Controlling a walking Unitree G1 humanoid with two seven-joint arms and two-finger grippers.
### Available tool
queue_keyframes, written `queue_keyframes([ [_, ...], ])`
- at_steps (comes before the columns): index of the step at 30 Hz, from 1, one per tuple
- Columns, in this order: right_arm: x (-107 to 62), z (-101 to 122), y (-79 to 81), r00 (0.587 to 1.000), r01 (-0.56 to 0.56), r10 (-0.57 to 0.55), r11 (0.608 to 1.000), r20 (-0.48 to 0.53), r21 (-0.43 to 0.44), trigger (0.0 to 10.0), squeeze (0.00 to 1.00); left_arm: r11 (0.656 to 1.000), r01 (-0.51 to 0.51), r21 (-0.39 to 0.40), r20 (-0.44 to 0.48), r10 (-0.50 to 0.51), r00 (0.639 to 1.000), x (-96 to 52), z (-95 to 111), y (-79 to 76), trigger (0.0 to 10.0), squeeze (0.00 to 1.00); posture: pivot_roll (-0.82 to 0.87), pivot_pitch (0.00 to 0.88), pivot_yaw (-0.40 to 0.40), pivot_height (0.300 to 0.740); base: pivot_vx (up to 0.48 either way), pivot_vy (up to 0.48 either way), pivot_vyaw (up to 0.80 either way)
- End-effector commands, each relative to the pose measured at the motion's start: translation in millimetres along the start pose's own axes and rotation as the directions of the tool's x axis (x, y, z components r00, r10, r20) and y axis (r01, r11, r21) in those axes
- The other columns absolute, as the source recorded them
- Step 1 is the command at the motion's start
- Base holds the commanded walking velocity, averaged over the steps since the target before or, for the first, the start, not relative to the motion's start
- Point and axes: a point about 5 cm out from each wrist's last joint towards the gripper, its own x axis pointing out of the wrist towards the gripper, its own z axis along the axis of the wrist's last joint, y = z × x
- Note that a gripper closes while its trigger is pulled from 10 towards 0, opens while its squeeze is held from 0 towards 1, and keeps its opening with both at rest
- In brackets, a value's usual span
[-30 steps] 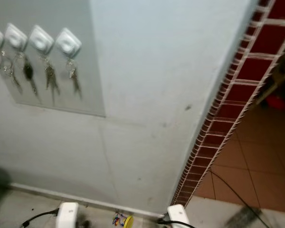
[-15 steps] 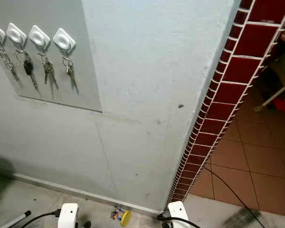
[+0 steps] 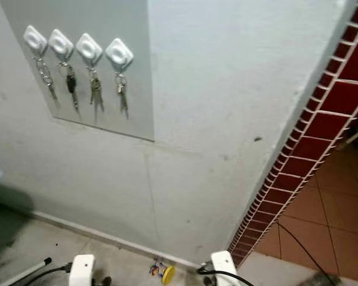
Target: Hang keys on a hook
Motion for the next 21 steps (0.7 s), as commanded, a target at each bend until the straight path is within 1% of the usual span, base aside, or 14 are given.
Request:
queue_keyframes([
  [1, -1.6, 0.5, -8.9, 1.000, 0.025, -0.025, 1.000, -0.002, 0.006, 10.0, 0.00, 1.000, 0.018, -0.007, 0.002, -0.018, 1.000, 1.2, 2.1, -5.1, 10.0, 0.00, -0.15, 0.000, -0.009, 0.740, 0.000, 0.000, 0.00],
  [4, -1.5, 0.1, -9.1, 1.000, 0.027, -0.027, 1.000, -0.007, 0.014, 10.0, 0.00, 1.000, 0.019, -0.006, 0.003, -0.019, 1.000, 1.4, 3.0, -5.0, 10.0, 0.00, -0.15, 0.000, -0.009, 0.740, 0.000, 0.000, 0.00],
  [12, -1.5, -0.2, -9.2, 1.000, 0.026, -0.026, 1.000, -0.012, 0.014, 10.0, 0.00, 1.000, 0.022, -0.004, 0.002, -0.022, 1.000, 1.5, 3.0, -5.5, 10.0, 0.00, -0.15, 0.000, -0.012, 0.740, 0.000, 0.000, -0.69],
  [18, -1.6, 0.7, -10.1, 1.000, 0.029, -0.029, 1.000, -0.007, -0.005, 10.0, 0.00, 1.000, 0.025, -0.003, 0.000, -0.025, 1.000, 1.8, 3.2, -6.9, 10.0, 0.00, -0.15, 0.000, -0.017, 0.740, 0.000, 0.000, -0.66],
  [21, -1.9, -0.3, -11.0, 0.999, 0.035, -0.035, 0.999, -0.015, -0.026, 10.0, 0.00, 1.000, 0.030, -0.004, -0.001, -0.030, 1.000, 1.9, 3.2, -8.2, 10.0, 0.00, -0.15, 0.000, -0.021, 0.740, 0.000, 0.000, 0.00],
])
